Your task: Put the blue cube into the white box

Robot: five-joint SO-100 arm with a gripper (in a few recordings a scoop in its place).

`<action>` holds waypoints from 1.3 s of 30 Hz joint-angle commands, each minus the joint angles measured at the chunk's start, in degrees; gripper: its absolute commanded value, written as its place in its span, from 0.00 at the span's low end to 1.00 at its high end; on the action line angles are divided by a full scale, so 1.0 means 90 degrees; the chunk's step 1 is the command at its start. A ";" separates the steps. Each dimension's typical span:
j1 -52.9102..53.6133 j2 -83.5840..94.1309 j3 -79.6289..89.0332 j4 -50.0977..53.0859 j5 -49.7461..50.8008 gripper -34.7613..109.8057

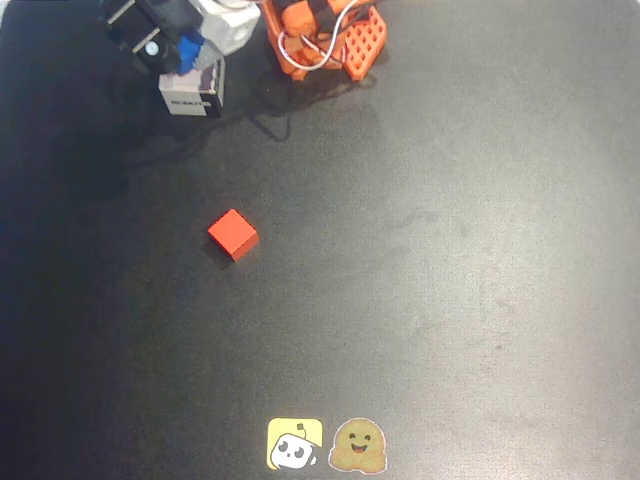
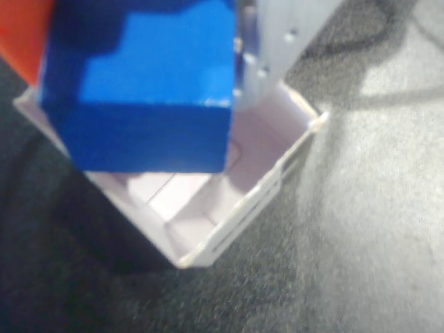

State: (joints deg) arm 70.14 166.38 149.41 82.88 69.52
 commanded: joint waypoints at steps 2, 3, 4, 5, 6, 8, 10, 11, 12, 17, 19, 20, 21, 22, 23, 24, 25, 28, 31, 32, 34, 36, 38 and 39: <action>-0.0107 -0.0020 0.0039 -0.0215 -0.0010 0.29; -0.0156 -0.0020 0.0059 -0.0244 -0.0010 0.30; -0.0166 -0.0020 0.0107 -0.0273 -0.0010 0.31; -0.0176 0.0000 0.0137 -0.0313 -0.0010 0.32; -0.0234 0.0000 0.0156 -0.0342 -0.0020 0.33; -0.0254 0.0049 0.0195 -0.0352 -0.0020 0.34; -0.0264 0.0059 0.0195 -0.0352 -0.0039 0.34; -0.0273 0.0059 0.0195 -0.0352 -0.0039 0.34; -0.0293 0.0068 0.0205 -0.0352 -0.0068 0.35; -0.0332 0.0176 0.0225 -0.0381 -0.0215 0.36; -0.0332 0.0313 0.0244 -0.0371 -0.0264 0.36; -0.0361 0.0342 0.0254 -0.0361 -0.0303 0.37; -0.0381 0.0342 0.0254 -0.0381 -0.0361 0.38; -0.0381 0.0352 0.0254 -0.0381 -0.0381 0.38; -0.0371 0.0381 0.0254 -0.0381 -0.0381 0.37; -0.0342 0.0410 0.0264 -0.0381 -0.0381 0.35; -0.0313 0.0410 0.0273 -0.0381 -0.0361 0.33; -0.0156 0.0215 0.0313 -0.0400 -0.0195 0.24; -0.0244 0.0166 0.0342 -0.0684 -0.0234 0.24; -0.0293 0.0156 0.0322 -0.0752 -0.0234 0.24; -0.0391 0.0127 0.0254 -0.0889 -0.0303 0.24; -0.0586 0.0107 0.0156 -0.1074 -0.0439 0.24; -0.0869 0.0039 0.0020 -0.1289 -0.0615 0.24; -0.1084 0.0029 -0.0078 -0.1338 -0.0576 0.24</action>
State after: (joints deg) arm 63.46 166.99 152.14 72.77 65.04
